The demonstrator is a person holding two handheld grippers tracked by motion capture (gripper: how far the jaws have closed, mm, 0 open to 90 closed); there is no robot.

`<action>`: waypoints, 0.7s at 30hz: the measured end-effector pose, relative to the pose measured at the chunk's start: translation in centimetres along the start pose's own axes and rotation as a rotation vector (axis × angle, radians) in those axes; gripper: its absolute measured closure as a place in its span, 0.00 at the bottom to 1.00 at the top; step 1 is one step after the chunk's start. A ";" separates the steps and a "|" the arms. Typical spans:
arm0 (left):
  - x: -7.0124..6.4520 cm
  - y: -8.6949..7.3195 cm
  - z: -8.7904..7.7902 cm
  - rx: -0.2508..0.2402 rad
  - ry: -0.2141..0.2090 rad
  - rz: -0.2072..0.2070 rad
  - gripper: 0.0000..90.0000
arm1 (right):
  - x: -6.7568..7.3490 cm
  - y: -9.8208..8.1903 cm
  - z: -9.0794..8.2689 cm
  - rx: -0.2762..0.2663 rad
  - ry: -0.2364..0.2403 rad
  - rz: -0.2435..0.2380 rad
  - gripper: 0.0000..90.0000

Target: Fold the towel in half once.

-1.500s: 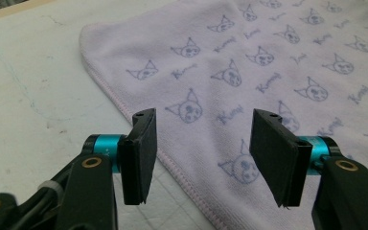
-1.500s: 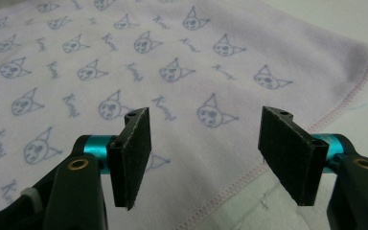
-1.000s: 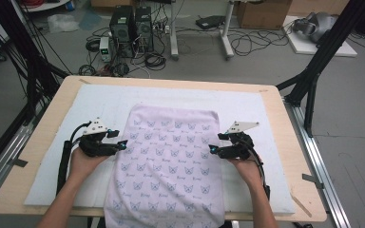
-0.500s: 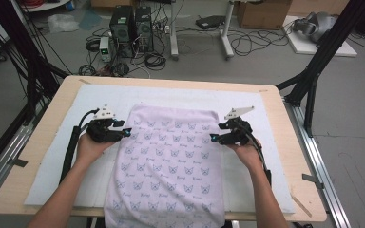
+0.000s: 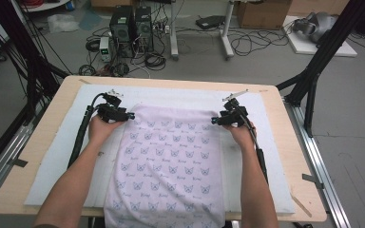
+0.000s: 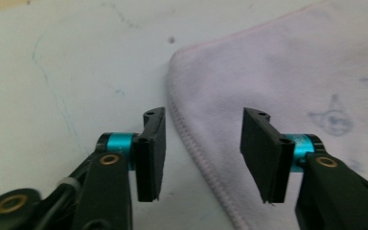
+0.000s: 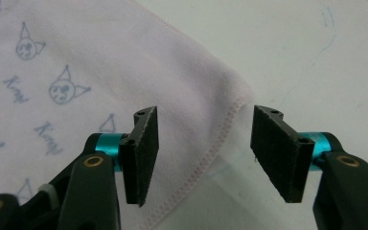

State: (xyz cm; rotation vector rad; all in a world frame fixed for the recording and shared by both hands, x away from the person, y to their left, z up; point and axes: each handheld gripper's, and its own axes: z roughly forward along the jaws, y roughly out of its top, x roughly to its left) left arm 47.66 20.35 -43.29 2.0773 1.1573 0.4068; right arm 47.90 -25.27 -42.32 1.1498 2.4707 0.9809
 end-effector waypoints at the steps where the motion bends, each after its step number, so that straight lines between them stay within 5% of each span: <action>1: 0.0 0.0 0.0 0.000 0.000 0.000 0.54 | 0.0 0.0 0.0 0.000 0.000 0.000 0.48; 3: -0.2 0.0 0.5 0.000 -0.001 0.001 0.54 | -0.1 -0.1 0.4 -0.013 0.007 0.015 0.50; 4: -0.6 -0.1 0.9 0.002 0.024 0.015 0.64 | -0.2 -0.2 0.7 -0.013 0.001 0.032 0.55; 8: -0.6 0.0 1.0 -0.004 0.003 0.009 0.93 | -0.2 -0.6 1.3 0.001 0.013 0.059 0.75; 9: -0.7 0.0 1.0 -0.006 -0.001 0.005 0.93 | -0.2 -0.6 1.3 0.001 0.013 0.059 0.75; 10: -0.6 0.0 0.9 -0.002 0.000 -0.001 0.96 | -0.1 -0.6 1.3 -0.011 0.050 0.061 0.91; 11: -0.5 0.0 0.7 -0.004 -0.001 -0.006 0.96 | 0.1 -0.5 1.4 -0.007 0.047 0.054 0.95; 15: -0.3 0.2 -0.1 -0.018 -0.003 0.005 0.97 | 0.5 -0.1 1.0 -0.018 0.049 0.023 0.97; 21: -0.4 1.0 -3.2 -0.095 -0.034 0.042 0.97 | 1.0 0.8 -1.8 -0.085 0.058 -0.019 0.97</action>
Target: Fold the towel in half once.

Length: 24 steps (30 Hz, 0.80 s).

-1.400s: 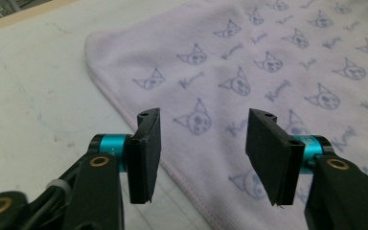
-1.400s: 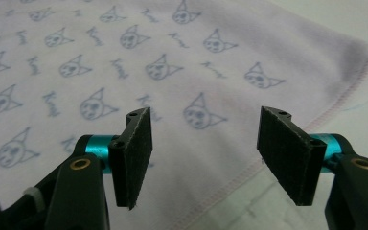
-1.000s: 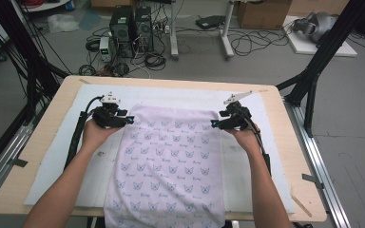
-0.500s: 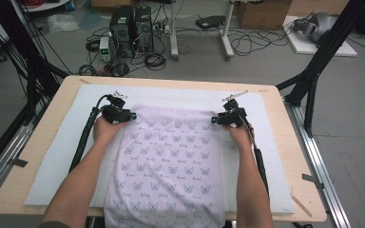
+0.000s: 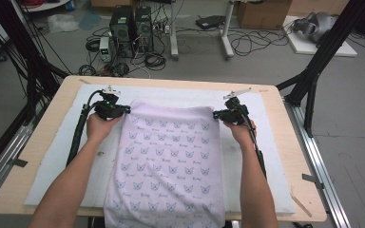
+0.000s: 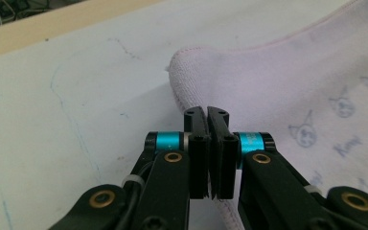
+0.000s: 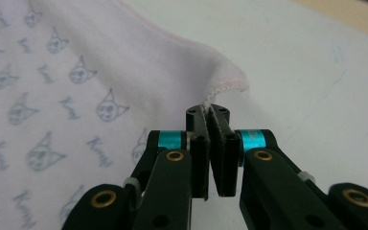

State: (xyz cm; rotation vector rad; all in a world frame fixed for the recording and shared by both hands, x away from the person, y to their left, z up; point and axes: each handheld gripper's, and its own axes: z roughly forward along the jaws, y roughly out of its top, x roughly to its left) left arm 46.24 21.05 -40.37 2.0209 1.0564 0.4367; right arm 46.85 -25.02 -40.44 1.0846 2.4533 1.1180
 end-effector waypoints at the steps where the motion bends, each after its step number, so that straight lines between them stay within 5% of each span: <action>1: -0.4 0.1 -1.2 -0.022 -0.010 0.031 0.97 | 0.3 0.2 -1.4 -0.027 0.007 -0.004 0.97; 8: -2.3 -1.5 -5.2 -0.106 -0.068 0.083 0.97 | 2.2 -0.7 -5.4 -0.104 0.080 -0.032 0.97; 11: -4.2 -3.9 -7.6 -0.129 -0.095 0.125 0.97 | 4.5 -3.3 -7.3 -0.127 0.141 -0.049 0.97; 12: -4.2 -3.9 -7.6 -0.129 -0.095 0.125 0.97 | 4.5 -3.3 -7.3 -0.127 0.141 -0.049 0.97; 15: -5.7 -7.2 -9.3 -0.137 -0.134 0.118 0.96 | 7.0 -6.7 -8.0 -0.123 0.186 -0.058 0.97; 19: -6.6 -10.1 -10.0 -0.094 -0.166 0.114 0.94 | 8.7 -9.6 -8.2 -0.110 0.215 -0.067 0.96; 21: -7.0 -11.0 -10.1 -0.073 -0.172 0.124 0.89 | 9.1 -10.5 -8.2 -0.090 0.216 -0.076 0.87; 22: -7.0 -11.0 -10.1 -0.073 -0.172 0.124 0.82 | 9.1 -10.5 -8.2 -0.090 0.216 -0.076 0.87; 24: -7.1 -11.2 -10.0 -0.036 -0.171 0.142 0.66 | 9.0 -10.9 -8.1 -0.079 0.219 -0.067 0.68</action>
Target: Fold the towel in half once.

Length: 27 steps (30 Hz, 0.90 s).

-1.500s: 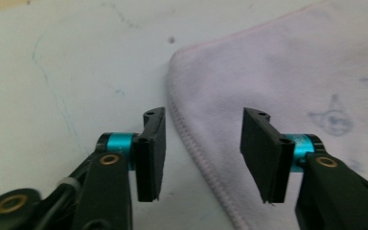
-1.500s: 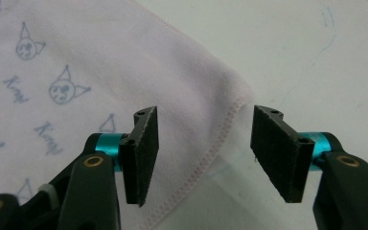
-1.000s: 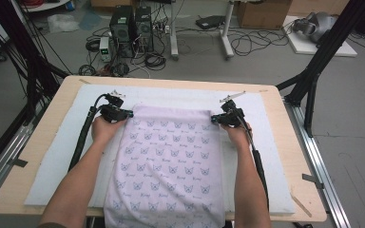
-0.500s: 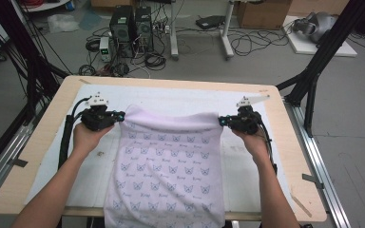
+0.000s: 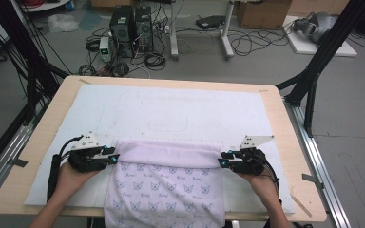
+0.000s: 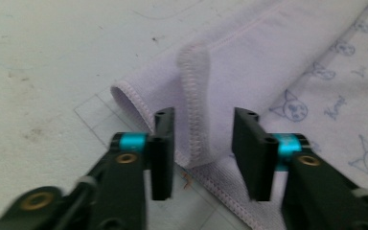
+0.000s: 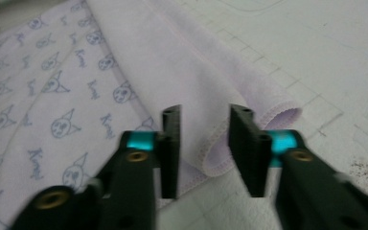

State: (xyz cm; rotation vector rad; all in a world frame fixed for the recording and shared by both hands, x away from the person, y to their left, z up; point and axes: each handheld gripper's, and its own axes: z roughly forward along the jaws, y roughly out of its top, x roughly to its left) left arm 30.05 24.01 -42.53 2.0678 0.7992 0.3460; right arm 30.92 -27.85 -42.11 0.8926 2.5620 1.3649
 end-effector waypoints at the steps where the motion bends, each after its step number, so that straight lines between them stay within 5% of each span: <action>1: 0.1 0.2 0.4 0.021 -0.006 0.006 0.60 | -0.1 0.1 0.0 -0.007 -0.013 0.002 0.64; 4: 0.6 1.0 1.0 0.025 -0.011 -0.006 0.48 | -0.5 0.7 0.2 -0.013 -0.023 0.014 0.57; 9: 1.4 1.8 2.2 0.019 0.000 -0.031 0.45 | -0.6 1.4 1.5 0.023 -0.007 -0.003 0.53; 12: 1.5 2.0 3.0 0.031 -0.027 -0.026 0.63 | -0.8 1.3 2.2 0.056 0.011 0.004 0.55; 14: 1.3 1.9 3.2 0.045 -0.036 0.009 0.82 | -0.8 1.3 2.8 0.085 0.029 0.001 0.64; 15: 1.0 1.9 3.2 0.054 -0.033 0.030 0.88 | -0.6 1.3 3.1 0.101 0.038 -0.018 0.80; 16: 1.0 1.9 3.2 0.054 -0.033 0.030 0.92 | -0.6 1.3 3.1 0.101 0.038 -0.018 0.80; 18: 0.9 2.0 3.0 0.044 -0.029 0.034 0.93 | -0.2 1.4 3.2 0.110 0.045 -0.045 0.91; 27: 0.3 2.0 0.6 -0.027 -0.027 0.037 0.91 | 0.9 2.1 1.2 0.020 0.049 -0.075 0.93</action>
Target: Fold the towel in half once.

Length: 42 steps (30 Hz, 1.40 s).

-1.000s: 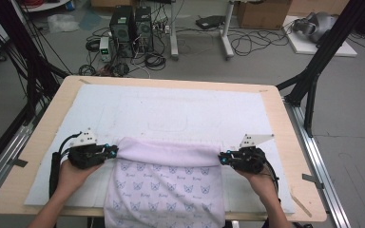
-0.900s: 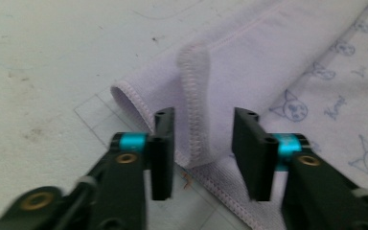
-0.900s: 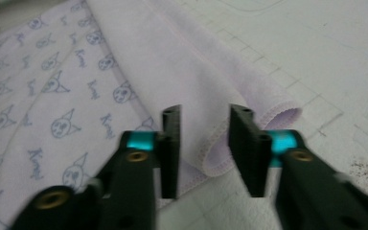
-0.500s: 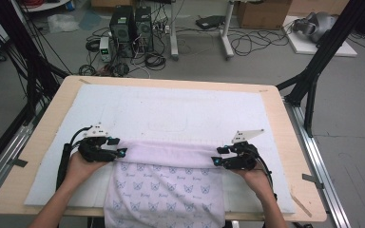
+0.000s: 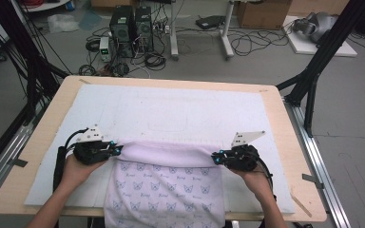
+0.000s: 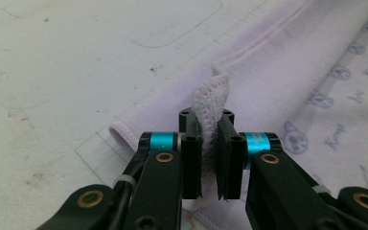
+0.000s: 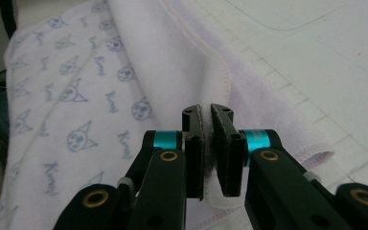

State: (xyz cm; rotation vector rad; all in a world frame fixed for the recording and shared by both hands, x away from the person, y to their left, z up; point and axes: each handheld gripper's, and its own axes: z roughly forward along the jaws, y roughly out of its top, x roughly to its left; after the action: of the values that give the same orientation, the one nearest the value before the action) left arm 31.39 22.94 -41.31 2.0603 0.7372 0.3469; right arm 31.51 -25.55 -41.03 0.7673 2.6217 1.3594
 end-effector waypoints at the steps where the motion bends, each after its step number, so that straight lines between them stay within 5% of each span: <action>1: 0.0 0.0 0.0 0.000 0.000 0.000 0.91 | 0.0 0.0 0.0 0.000 0.000 0.000 0.93; 15: -3.5 -1.9 -3.8 -0.027 -0.019 0.062 0.91 | 3.4 -0.9 -2.2 -0.063 0.043 -0.040 0.93; 21: -6.8 -3.6 -5.7 -0.002 -0.095 0.089 0.92 | 6.5 -2.4 -4.3 -0.077 0.092 -0.058 0.94; 25: -7.9 -4.2 -6.1 0.037 -0.130 0.106 0.67 | 7.8 -3.4 -4.9 -0.081 0.154 -0.064 0.84; 29: -7.2 -3.9 -5.8 0.029 -0.126 0.091 0.59 | 7.0 -3.1 -4.6 -0.108 0.160 -0.044 0.77; 35: -4.5 -2.4 -4.3 -0.013 -0.063 0.049 0.57 | 4.0 -1.9 -2.7 -0.056 0.068 -0.017 0.66; 42: -0.6 -1.1 -0.2 0.041 0.014 -0.010 0.51 | -0.3 -0.9 0.3 0.053 -0.065 0.011 0.52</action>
State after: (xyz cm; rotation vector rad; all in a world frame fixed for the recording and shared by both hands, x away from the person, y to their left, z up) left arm 30.45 23.12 -42.08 2.0937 0.7692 0.3438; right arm 31.50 -25.91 -41.93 0.8200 2.6170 1.2497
